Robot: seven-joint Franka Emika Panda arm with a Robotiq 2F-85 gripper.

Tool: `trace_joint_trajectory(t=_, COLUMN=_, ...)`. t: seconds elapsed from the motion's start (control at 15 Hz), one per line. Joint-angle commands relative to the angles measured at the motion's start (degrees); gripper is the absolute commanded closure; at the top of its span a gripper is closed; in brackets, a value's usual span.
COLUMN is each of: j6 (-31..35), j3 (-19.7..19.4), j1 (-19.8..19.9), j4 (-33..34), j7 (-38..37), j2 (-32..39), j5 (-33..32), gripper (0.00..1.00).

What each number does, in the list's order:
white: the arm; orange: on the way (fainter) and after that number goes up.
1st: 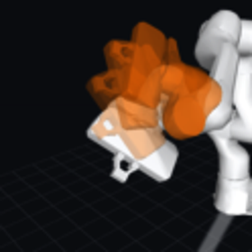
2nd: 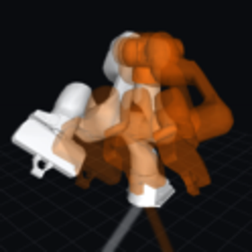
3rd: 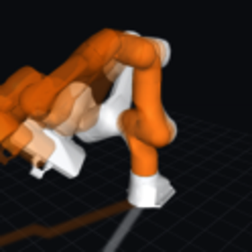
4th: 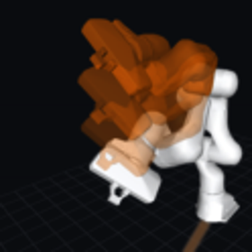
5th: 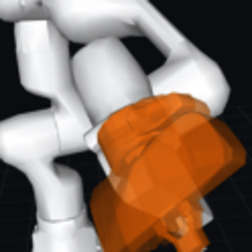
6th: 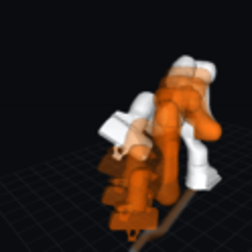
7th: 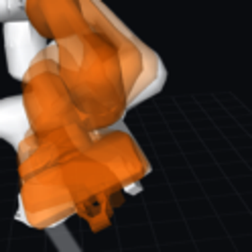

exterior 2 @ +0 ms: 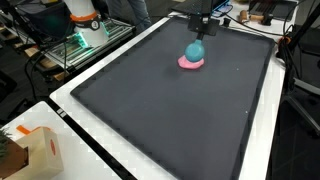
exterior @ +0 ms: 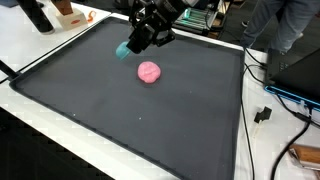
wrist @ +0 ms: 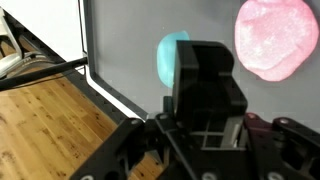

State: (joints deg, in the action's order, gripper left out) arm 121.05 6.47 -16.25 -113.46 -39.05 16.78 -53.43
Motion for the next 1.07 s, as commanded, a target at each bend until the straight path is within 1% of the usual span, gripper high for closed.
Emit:
trace_joint_trajectory(t=0.0, j6=-5.5, j3=0.0, j1=-1.9, j4=2.7, j7=-5.2, j2=3.8, j5=-3.9, gripper=0.75)
trace_joint_trajectory(t=0.33, j6=-9.7, j3=0.1, j1=-3.4, j4=4.4, j7=-9.7, j2=7.7, j5=-6.5, gripper=0.75)
trace_joint_trajectory(t=0.67, j6=-12.6, j3=0.2, j1=-4.1, j4=5.5, j7=-12.2, j2=10.6, j5=-9.1, gripper=0.75)
trace_joint_trajectory(t=1.0, j6=-12.1, j3=0.3, j1=-3.7, j4=6.7, j7=-12.8, j2=12.7, j5=-10.4, gripper=0.75)
